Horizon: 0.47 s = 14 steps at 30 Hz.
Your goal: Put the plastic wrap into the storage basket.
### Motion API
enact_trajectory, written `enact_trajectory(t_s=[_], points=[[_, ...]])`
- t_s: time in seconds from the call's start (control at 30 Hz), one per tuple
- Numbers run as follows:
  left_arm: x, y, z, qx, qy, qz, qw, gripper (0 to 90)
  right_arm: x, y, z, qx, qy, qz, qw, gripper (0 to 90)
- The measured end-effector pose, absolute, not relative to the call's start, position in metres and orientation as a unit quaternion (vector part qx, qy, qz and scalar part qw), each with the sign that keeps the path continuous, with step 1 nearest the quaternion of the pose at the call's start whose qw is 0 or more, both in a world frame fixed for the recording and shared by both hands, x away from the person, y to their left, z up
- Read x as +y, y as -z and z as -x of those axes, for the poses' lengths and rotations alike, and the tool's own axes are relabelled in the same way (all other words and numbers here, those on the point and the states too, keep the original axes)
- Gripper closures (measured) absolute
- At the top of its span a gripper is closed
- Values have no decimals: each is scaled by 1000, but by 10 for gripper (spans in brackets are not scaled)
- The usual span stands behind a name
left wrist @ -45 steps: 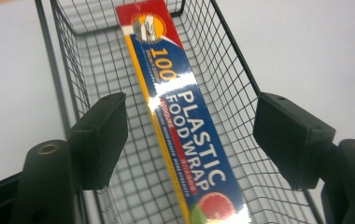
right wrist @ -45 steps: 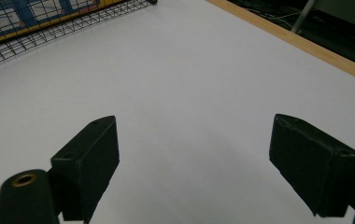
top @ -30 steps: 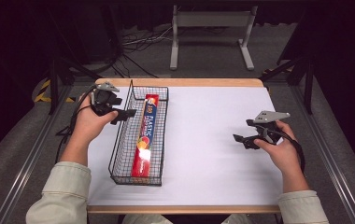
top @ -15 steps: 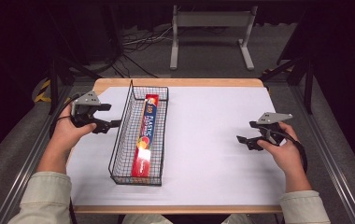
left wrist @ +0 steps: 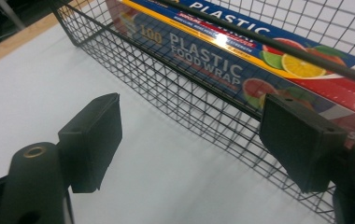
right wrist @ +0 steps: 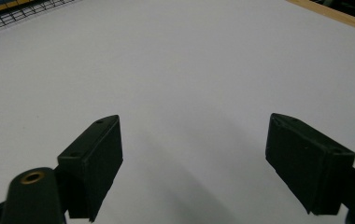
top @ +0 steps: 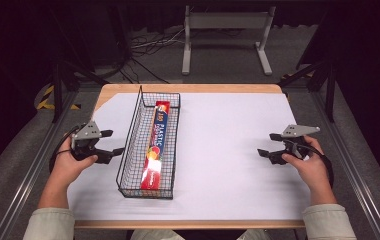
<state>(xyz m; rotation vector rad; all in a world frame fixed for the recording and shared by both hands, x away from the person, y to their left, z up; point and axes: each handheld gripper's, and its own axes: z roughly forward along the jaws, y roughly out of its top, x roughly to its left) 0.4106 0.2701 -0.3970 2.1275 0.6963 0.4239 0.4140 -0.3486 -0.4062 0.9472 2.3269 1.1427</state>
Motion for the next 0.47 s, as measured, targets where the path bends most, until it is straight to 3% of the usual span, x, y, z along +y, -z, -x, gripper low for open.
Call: enact_trajectory(t_s=[0.47], points=[[270, 407, -406, 298, -157, -836, 434, 179, -350, 405, -412, 818, -422, -342, 192, 182]])
